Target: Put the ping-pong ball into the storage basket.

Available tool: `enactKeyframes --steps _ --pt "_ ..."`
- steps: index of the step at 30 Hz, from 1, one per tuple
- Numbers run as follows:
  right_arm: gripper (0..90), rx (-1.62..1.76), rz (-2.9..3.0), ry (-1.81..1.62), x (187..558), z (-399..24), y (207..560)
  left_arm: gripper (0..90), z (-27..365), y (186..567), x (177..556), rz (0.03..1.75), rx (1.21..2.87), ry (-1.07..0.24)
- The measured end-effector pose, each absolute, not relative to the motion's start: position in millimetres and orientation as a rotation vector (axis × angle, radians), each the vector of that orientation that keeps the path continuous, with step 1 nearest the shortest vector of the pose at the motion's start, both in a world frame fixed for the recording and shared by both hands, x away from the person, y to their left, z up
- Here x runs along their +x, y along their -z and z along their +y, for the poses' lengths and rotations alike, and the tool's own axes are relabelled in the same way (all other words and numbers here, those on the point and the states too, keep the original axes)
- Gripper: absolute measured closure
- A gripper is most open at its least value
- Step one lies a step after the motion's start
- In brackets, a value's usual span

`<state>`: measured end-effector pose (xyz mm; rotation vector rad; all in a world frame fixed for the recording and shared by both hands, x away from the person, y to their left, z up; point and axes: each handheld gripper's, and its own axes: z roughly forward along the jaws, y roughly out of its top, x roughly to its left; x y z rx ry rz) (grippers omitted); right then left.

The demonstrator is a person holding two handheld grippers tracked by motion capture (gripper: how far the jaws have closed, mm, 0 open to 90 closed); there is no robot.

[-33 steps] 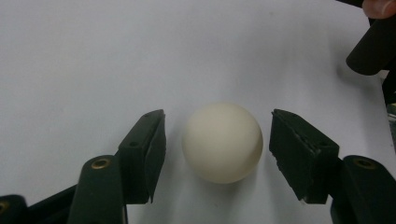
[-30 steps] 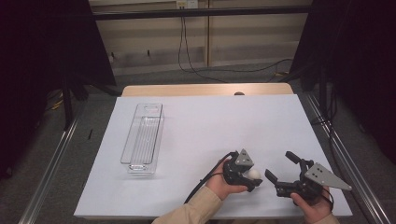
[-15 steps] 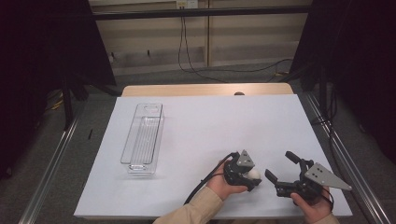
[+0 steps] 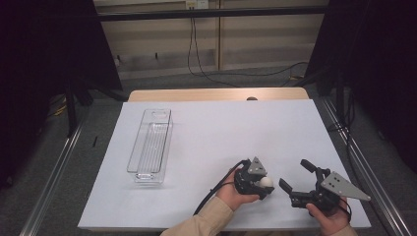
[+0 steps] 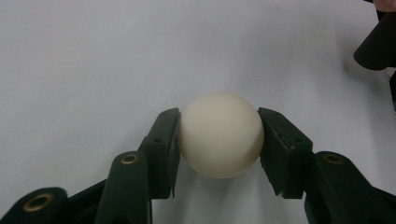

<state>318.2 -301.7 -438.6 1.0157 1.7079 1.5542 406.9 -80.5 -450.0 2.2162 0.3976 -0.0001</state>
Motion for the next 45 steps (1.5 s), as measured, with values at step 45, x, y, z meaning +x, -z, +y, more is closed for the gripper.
enactKeyframes --steps 45 --pt "1.5 1.017 1.721 -1.549 318.7 -299.9 440.2 51.2 -46.1 426.4 418.0 0.508 2.142 -0.029"
